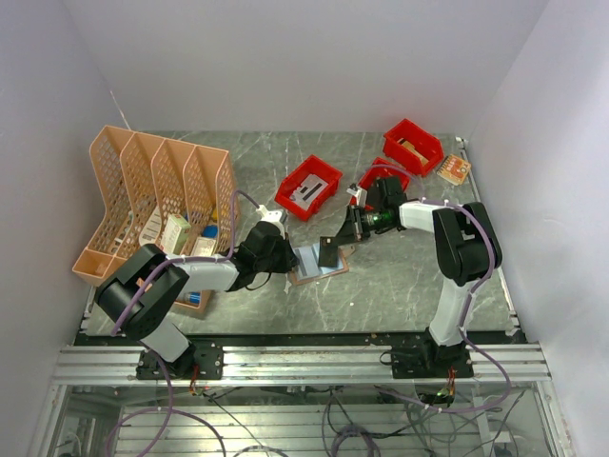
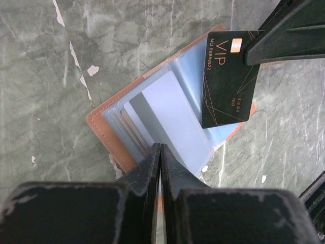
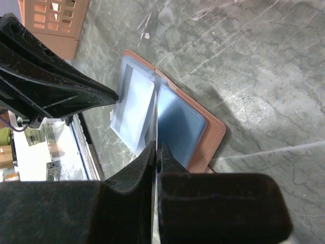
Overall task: Put the credit cards into the card holder
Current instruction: Insert the credit card into the card holder.
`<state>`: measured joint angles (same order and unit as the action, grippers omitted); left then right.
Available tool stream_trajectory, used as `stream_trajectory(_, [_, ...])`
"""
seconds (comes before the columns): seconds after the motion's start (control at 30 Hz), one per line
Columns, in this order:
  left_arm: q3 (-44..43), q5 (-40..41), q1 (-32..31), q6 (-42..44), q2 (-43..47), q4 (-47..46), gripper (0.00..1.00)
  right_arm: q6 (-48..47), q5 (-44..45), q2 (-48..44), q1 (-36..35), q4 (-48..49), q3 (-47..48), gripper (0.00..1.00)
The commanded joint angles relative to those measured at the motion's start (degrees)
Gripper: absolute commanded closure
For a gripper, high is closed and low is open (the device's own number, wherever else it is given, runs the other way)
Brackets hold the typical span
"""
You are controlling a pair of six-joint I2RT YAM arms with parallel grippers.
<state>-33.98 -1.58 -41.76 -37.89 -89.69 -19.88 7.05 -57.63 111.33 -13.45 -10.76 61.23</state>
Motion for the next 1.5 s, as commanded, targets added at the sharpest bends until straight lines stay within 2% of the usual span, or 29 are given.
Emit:
stream_trajectory(0.0, [-0.21, -0.06, 0.47, 1.24, -0.99, 2.41, 0.88, -0.90, -0.03, -0.77, 0.09, 0.56, -0.66, 1.00])
stream_trajectory(0.6, [-0.16, -0.16, 0.48, 1.37, -0.76, 2.32, 0.88, 0.76, -7.58, -3.64, 0.31, 3.54, -1.54, 1.00])
stream_trajectory(1.47, [-0.47, -0.58, 0.45, 1.51, -1.17, 2.10, 0.88, -1.68, -3.61, 2.37, -1.18, -0.46, 0.76, 1.00])
